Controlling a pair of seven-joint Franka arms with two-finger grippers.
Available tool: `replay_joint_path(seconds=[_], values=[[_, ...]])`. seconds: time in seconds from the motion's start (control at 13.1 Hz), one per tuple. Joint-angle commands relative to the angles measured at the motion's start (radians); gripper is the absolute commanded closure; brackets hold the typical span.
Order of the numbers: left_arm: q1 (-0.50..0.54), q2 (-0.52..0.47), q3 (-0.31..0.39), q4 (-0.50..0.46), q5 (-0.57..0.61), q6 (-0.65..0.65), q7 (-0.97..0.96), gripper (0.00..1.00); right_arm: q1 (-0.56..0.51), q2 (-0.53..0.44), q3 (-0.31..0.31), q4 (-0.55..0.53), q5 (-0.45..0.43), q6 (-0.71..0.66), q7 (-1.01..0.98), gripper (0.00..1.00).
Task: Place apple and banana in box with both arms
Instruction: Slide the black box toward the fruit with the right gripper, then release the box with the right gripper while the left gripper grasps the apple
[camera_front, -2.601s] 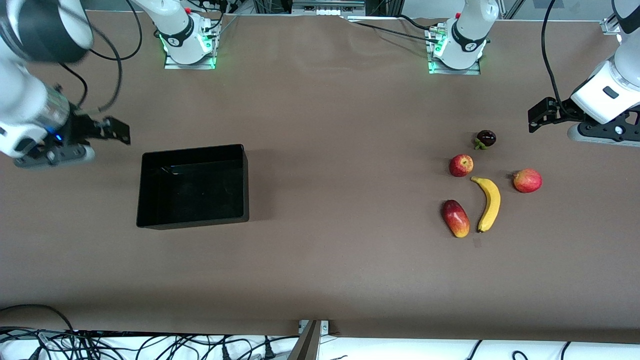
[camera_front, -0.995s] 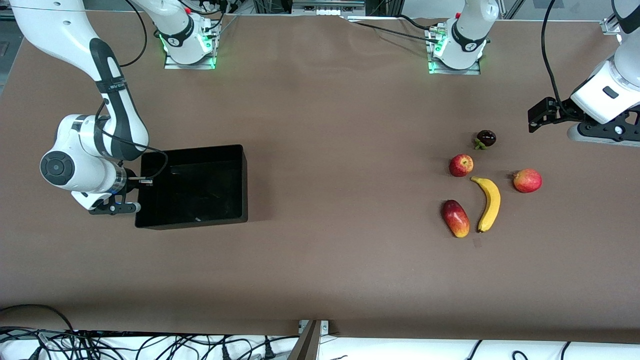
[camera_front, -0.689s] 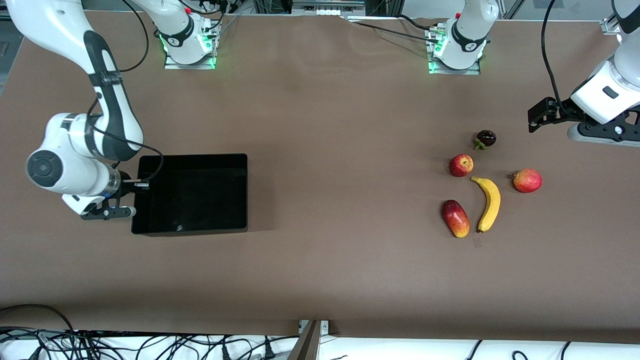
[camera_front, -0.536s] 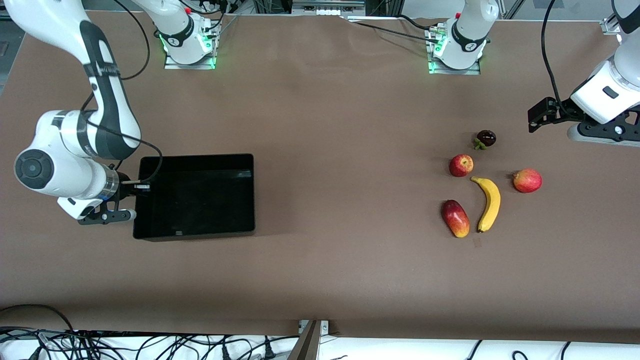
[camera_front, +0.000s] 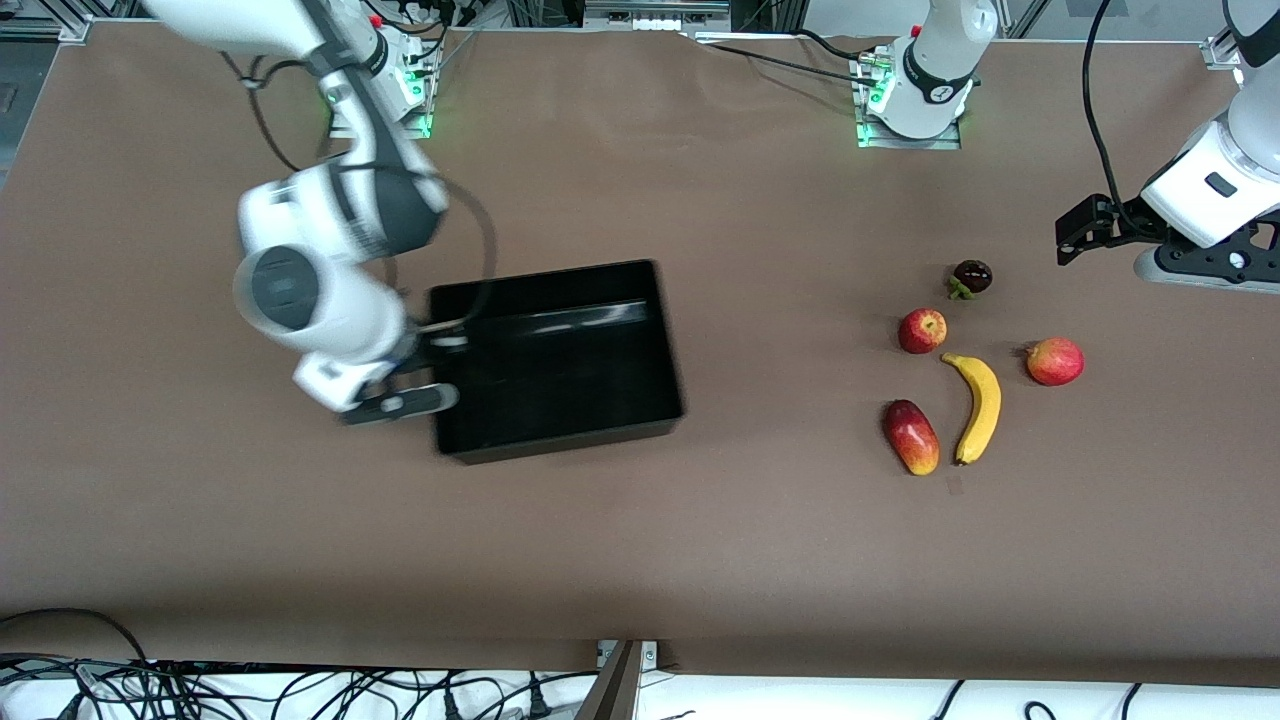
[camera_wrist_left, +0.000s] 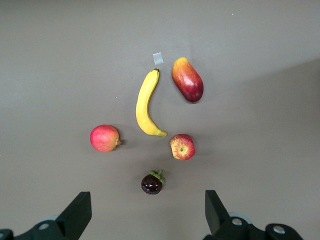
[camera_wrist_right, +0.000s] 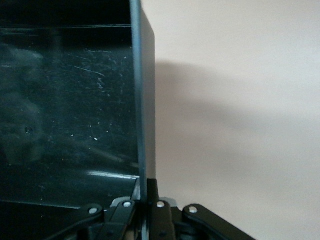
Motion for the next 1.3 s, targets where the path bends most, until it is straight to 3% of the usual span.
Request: replay_joint_path(seconds=[0.0, 0.23, 0.61, 0.84, 0.99, 1.15, 1.22], values=[[-0.005, -0.013, 0.004, -0.003, -0.021, 0.002, -0.005, 0.00, 0.111, 0.118, -0.005, 0.168, 0.037, -0.017, 0.163, 1.00], [-0.005, -0.013, 0.004, -0.003, -0.021, 0.002, -0.005, 0.00, 0.207, 0.233, -0.006, 0.293, 0.096, 0.008, 0.281, 1.00], [-0.019, 0.001, -0.011, -0.004, -0.024, -0.079, 0.010, 0.00, 0.287, 0.317, -0.005, 0.299, 0.100, 0.152, 0.444, 1.00], [-0.020, 0.099, -0.052, -0.017, -0.026, -0.150, 0.082, 0.00, 0.301, 0.362, -0.005, 0.297, 0.102, 0.224, 0.489, 1.00], [-0.003, 0.123, -0.054, -0.064, -0.030, -0.116, 0.229, 0.00, 0.313, 0.386, -0.005, 0.297, 0.100, 0.264, 0.507, 1.00], [0.006, 0.119, -0.054, -0.179, -0.029, 0.020, 0.319, 0.00, 0.315, 0.400, -0.005, 0.296, 0.100, 0.285, 0.506, 1.00], [0.006, 0.114, -0.054, -0.249, -0.027, 0.101, 0.322, 0.00, 0.318, 0.400, -0.005, 0.296, 0.099, 0.285, 0.500, 0.93]])
